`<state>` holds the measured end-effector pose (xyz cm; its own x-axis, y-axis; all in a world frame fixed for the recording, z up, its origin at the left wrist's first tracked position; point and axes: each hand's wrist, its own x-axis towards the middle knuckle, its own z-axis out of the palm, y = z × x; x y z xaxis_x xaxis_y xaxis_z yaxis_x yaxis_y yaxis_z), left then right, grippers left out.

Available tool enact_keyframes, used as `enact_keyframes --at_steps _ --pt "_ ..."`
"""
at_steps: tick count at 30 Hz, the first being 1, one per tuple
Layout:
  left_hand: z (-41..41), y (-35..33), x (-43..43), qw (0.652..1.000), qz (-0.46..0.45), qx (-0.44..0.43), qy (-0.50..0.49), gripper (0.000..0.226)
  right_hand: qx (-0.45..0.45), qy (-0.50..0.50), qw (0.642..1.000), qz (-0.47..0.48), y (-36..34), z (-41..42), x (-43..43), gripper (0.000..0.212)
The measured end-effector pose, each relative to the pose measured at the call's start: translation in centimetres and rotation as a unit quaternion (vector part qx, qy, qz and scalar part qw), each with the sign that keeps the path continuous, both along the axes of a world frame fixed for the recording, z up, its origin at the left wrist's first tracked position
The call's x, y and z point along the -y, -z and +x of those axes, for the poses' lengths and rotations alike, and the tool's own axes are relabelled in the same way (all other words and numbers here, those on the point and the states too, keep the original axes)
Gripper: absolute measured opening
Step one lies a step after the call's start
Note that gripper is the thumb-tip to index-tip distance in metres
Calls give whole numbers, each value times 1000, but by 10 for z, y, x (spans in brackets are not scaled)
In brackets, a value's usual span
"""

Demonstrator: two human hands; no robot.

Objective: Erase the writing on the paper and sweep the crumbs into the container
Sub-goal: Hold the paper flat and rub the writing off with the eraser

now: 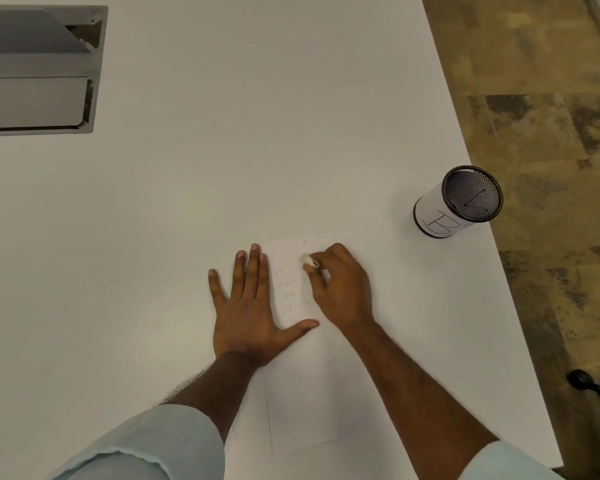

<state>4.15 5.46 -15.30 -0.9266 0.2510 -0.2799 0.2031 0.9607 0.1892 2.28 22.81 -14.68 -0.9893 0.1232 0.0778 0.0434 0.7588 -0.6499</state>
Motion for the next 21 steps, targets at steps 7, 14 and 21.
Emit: enact_keyframes --at_steps 7,14,21 --pt "0 1 -1 1000 -2 -5 -3 132 -9 194 981 -17 -6 -28 -33 24" --pt "0 1 -1 1000 -1 -7 -2 132 13 36 999 17 -5 -4 4 16" --pt "-1 2 -1 1000 -9 -3 -1 132 -3 179 983 42 -10 -28 -32 22"
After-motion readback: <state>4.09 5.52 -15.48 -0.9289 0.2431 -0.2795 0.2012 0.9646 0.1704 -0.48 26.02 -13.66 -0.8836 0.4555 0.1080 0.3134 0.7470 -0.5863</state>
